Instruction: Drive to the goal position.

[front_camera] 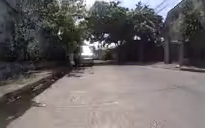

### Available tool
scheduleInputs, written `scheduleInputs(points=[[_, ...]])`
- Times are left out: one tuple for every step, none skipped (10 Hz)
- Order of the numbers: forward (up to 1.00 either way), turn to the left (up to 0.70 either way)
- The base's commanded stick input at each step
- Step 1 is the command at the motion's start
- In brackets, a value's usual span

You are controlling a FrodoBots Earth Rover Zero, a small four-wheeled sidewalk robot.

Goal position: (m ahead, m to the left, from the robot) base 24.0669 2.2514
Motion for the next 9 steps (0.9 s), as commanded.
scheduleInputs(points=[[1.00,-0.12],[1.00,-0.22],[1.00,-0.39],[1.00,-0.40],[1.00,-0.31],[1.00,-0.12],[1.00,0.00],[1.00,0.00],[1.00,0.00]])
